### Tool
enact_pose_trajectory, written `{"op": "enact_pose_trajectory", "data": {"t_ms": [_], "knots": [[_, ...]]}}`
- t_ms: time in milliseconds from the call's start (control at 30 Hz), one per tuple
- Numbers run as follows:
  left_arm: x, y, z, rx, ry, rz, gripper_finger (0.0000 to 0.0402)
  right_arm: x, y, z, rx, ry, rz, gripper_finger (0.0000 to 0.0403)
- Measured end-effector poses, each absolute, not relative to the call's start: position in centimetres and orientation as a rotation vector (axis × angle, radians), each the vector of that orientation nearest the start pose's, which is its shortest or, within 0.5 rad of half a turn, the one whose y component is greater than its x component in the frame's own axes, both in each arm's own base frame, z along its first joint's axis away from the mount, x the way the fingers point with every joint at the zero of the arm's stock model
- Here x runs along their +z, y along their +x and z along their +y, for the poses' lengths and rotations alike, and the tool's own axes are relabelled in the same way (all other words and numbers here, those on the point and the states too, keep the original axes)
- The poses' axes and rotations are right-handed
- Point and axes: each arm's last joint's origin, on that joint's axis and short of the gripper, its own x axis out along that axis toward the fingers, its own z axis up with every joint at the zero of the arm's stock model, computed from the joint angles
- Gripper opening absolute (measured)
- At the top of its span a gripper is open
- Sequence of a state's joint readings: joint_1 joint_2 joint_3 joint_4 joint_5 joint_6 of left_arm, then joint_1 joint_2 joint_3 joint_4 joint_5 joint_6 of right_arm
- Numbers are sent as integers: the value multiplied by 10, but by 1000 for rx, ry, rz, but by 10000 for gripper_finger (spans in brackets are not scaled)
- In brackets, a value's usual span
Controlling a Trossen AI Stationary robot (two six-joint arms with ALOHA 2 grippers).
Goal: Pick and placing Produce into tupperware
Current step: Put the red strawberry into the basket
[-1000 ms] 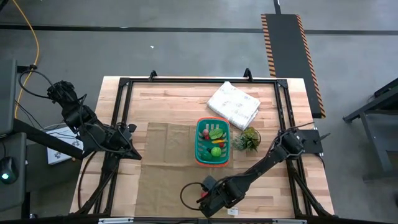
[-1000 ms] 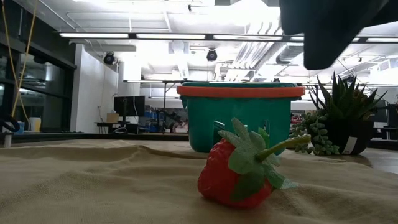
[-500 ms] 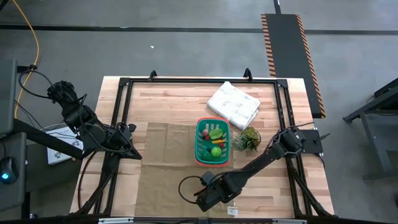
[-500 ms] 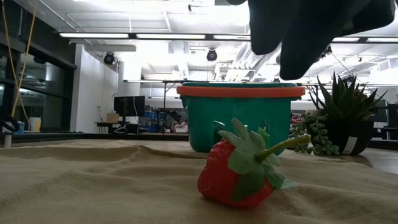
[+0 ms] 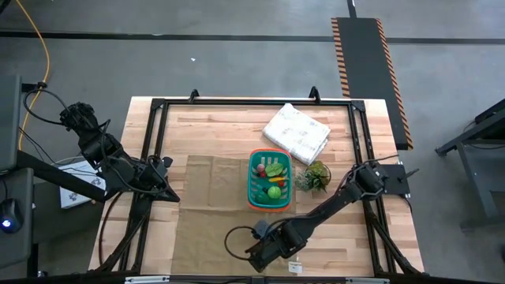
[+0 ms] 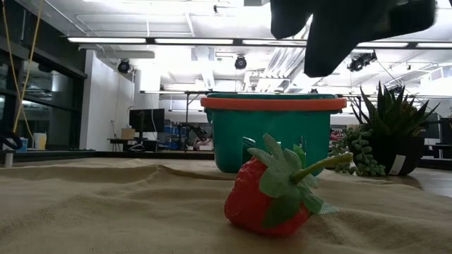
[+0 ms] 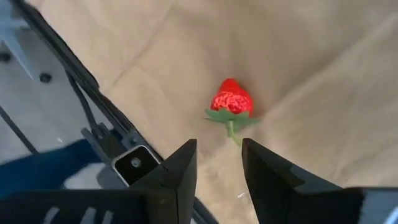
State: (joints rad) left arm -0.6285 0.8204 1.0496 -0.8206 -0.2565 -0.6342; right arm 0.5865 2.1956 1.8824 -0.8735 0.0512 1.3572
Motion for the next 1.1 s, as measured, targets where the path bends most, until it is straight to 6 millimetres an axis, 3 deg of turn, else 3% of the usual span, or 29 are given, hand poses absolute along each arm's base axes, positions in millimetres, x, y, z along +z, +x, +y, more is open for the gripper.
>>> {"op": "enact_pose_trajectory", "data": {"t_ms": [233, 600, 1100], "knots": [[357, 121, -79, -174, -354, 630, 1, 208, 385, 255, -230, 665, 1267, 119], [357, 121, -79, -166, -382, 633, 1, 178, 390, 257, -267, 689, 1365, 119], [356, 121, -78, -139, -396, 632, 1, 175, 399, 244, -255, 683, 1373, 119]]}}
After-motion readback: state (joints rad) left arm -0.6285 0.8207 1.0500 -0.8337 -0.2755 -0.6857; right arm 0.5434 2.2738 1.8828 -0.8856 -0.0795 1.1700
